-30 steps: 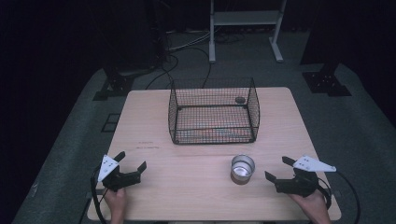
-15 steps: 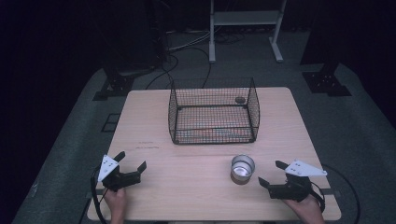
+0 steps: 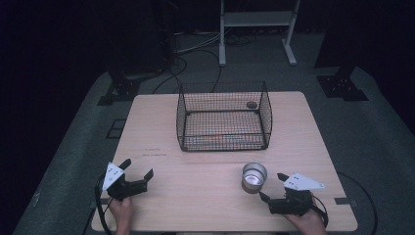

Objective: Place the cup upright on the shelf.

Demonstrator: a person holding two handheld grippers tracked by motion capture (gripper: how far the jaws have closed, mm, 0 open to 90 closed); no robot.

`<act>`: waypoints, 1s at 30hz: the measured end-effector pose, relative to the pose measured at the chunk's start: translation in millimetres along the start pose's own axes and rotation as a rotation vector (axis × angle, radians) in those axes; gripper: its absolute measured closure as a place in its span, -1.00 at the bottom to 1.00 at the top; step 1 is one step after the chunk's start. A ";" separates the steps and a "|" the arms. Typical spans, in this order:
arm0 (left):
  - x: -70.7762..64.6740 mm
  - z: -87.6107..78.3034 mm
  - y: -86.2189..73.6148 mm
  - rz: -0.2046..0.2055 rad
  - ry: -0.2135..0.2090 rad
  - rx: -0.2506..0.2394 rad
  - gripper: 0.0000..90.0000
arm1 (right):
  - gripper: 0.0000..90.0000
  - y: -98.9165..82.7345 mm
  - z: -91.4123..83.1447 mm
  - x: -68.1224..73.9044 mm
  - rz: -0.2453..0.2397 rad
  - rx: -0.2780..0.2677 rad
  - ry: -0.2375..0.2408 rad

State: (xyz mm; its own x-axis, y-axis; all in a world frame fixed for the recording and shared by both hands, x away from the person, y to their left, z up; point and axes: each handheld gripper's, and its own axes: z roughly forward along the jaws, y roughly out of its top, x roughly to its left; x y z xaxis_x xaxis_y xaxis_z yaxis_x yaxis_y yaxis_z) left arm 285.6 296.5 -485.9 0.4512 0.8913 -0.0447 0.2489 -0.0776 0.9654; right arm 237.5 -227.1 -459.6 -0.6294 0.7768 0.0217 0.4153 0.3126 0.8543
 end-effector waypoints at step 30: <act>0.5 -0.4 0.0 0.001 -0.002 0.000 -1.00 | -0.60 15.0 51.3 21.5 0.009 0.002 -0.108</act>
State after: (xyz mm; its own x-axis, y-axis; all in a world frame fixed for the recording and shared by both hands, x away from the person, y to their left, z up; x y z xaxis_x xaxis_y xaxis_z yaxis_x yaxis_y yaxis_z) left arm 285.5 297.2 -485.8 0.4528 0.8905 -0.0446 0.2491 -0.0783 0.9653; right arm 263.9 -177.7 -473.0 -0.5509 0.8342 -0.0271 0.4223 0.3066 0.8530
